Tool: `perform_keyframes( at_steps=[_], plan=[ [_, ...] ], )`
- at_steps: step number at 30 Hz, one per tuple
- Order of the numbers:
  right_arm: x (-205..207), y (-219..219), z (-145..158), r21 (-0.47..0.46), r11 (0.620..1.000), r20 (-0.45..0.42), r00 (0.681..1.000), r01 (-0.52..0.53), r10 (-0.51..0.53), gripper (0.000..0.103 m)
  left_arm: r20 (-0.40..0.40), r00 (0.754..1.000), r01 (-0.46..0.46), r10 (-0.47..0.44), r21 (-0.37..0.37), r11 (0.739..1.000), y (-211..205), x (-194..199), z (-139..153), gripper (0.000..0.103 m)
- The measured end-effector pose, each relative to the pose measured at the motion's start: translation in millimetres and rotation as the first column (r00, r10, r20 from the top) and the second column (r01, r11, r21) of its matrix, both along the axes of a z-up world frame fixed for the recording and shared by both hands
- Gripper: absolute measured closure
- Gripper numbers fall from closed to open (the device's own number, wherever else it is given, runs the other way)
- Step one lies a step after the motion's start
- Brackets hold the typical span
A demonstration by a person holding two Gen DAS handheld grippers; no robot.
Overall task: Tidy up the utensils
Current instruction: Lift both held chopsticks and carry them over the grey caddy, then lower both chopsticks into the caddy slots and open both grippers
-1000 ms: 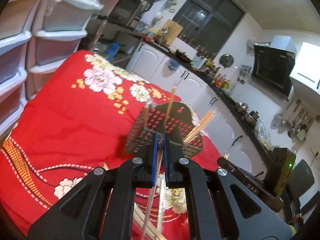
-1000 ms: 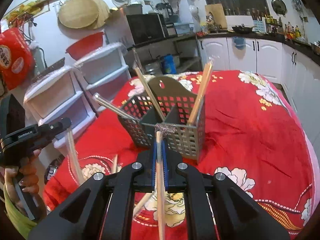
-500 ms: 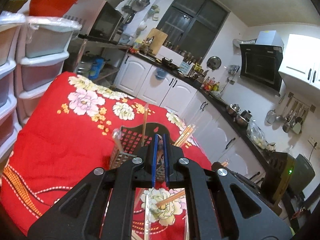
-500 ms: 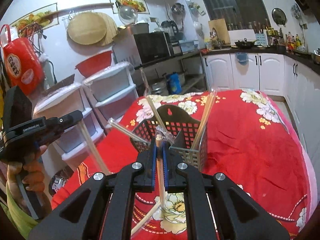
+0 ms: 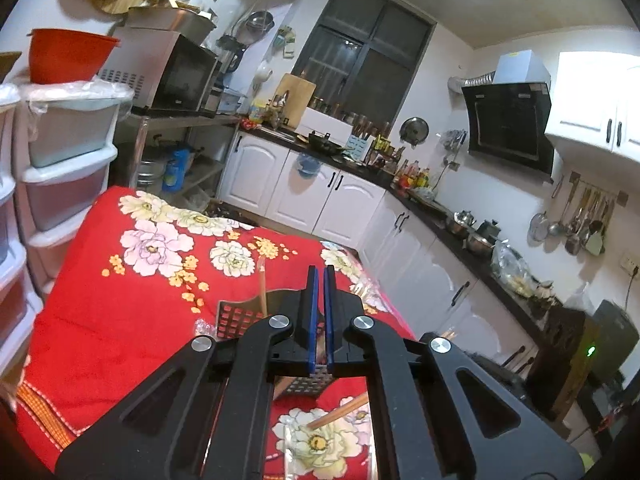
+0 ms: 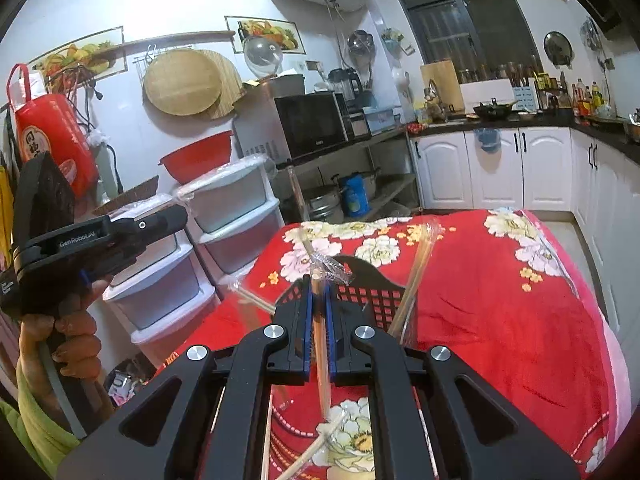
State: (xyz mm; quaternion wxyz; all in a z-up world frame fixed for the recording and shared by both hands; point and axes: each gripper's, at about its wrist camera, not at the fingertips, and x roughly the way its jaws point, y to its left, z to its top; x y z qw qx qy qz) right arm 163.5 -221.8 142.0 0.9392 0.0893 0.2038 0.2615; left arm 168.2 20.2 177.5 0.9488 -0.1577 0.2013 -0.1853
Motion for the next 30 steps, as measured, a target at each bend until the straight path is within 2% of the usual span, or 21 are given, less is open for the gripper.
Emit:
perform_keyframes(
  at_steps=[7, 8, 11, 14, 24, 30],
  plan=[
    [11.9, -0.1, 1.3, 0.000, 1.000, 0.018, 1.000, 0.014, -0.014, 0.097, -0.101, 0.995, 0.024, -0.022, 0.013, 1.000, -4.7, 18.4, -29.2, 0.103],
    [14.7, -0.8, 1.6, 0.000, 1.000, 0.014, 1.000, 0.018, -0.018, 0.097, -0.109, 0.994, 0.030, -0.027, 0.025, 0.999, -7.3, 20.7, -31.8, 0.101],
    [18.2, -5.4, 5.4, 0.005, 1.000, 0.023, 0.999, 0.030, -0.030, 0.097, -0.131, 0.990, 0.051, -0.045, 0.043, 0.998, -13.5, 24.8, -39.6, 0.087],
    [23.9, -10.6, 12.9, 0.009, 0.999, 0.037, 0.998, 0.043, -0.043, 0.097, -0.157, 0.986, 0.065, -0.056, 0.051, 0.997, -18.5, 28.3, -48.6, 0.086],
    [50.4, -9.1, 35.5, 0.029, 0.998, 0.074, 0.996, 0.056, -0.058, 0.097, -0.202, 0.978, 0.067, -0.051, 0.074, 0.995, -22.4, 45.6, -59.2, 0.062],
    [71.7, -3.3, 38.2, 0.057, 0.997, 0.072, 0.995, 0.061, -0.065, 0.097, -0.220, 0.975, 0.055, -0.035, 0.085, 0.995, -19.8, 61.8, -62.0, 0.054]
  ],
)
